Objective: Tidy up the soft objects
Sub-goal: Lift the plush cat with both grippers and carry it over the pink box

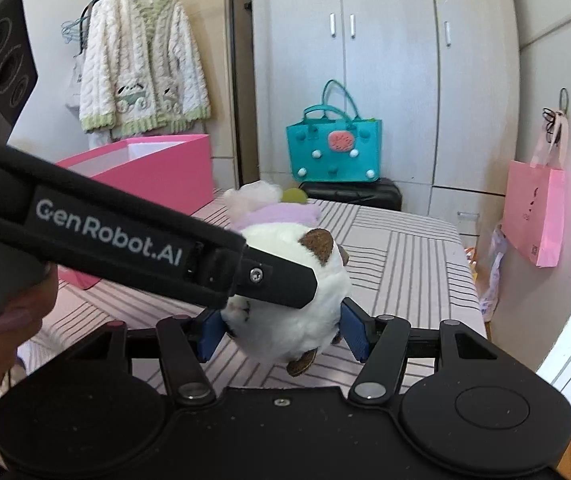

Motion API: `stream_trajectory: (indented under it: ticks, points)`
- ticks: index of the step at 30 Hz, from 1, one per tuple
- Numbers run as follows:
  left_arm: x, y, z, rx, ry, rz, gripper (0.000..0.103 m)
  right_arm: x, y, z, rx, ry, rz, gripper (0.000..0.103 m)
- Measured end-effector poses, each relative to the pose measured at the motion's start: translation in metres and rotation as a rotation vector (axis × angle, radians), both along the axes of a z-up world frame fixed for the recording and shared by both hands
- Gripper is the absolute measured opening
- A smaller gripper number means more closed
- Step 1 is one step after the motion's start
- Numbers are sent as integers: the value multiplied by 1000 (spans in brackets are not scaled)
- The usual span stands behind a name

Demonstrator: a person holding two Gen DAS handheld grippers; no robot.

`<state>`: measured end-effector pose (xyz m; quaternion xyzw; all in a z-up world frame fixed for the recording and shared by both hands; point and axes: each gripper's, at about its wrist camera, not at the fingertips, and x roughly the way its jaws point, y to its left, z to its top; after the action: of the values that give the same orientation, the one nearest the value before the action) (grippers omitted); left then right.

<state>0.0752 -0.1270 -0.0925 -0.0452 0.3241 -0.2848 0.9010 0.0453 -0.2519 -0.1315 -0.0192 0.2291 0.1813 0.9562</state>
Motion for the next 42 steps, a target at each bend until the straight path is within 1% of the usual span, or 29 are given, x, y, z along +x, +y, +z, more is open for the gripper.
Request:
stream_trajectory:
  ticks: [6,10,19,24,29,34,39,42]
  points:
    - [-11,12,17,31,46,-12,54,-13,10,13,-19,5,54,65]
    - [-21,24,23,39,53,-12,54,-19,16,20,-15,18,84,65]
    - [-33,52,41,25,76,-16,54,-24,32,43,-1,55,166,65]
    - [-42,70,53,19,71,-25,54,-29,43,57,-13,50,217,65]
    - [-50,88,64,6,48,-23,54,-32,56,71,-19,23,270,66]
    - [-60,113,77,-7,-6,2,54,-31,75,88,-26,-22,324,66]
    - [-59,141,96,-10,-40,21,54,-19,98,111,-33,-61,388,66]
    - [-56,156,107,-13,-58,48,54,-10,113,123,-45,-96,427,66]
